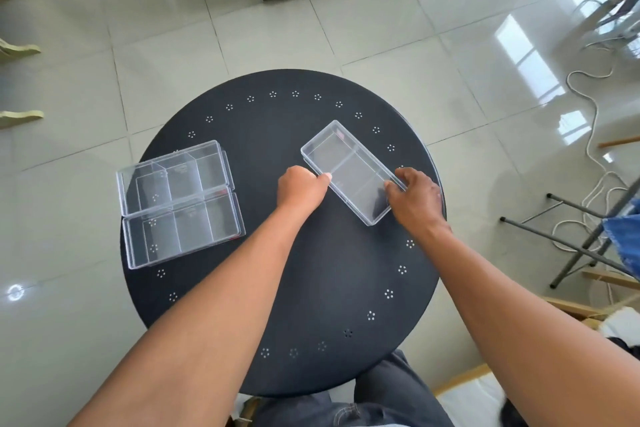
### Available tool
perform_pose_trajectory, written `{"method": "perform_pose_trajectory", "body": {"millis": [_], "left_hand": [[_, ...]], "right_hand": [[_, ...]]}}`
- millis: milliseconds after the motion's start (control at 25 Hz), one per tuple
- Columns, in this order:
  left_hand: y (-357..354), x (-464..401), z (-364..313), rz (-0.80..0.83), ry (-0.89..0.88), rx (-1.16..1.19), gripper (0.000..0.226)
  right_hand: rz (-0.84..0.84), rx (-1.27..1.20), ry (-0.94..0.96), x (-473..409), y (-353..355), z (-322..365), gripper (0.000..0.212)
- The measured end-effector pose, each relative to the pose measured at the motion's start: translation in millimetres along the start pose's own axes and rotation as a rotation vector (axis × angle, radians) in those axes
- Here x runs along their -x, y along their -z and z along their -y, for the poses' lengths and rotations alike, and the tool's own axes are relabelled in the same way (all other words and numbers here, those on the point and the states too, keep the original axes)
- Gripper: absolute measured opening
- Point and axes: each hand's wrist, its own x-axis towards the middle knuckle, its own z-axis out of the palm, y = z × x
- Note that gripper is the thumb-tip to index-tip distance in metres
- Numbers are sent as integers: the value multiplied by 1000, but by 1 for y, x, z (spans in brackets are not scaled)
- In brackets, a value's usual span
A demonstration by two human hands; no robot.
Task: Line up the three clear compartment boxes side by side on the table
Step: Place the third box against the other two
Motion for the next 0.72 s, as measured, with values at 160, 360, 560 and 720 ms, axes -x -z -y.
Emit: {"method": "perform_pose_trajectory", "body": {"millis": [160,360,560,720], "left_hand": [[-11,0,5,-9,-4,22,19],[8,12,19,-158,-15,87,24],[15,41,78,-286,12,17,23],[1,63,100,-299,141,109,34]], "right_hand": [[68,8,-17,1,-7,-5,25],[335,68,73,21,-18,-8,24],[10,167,239,-23,-14,34,30],[250,290,142,-47,-22,25,38]]}}
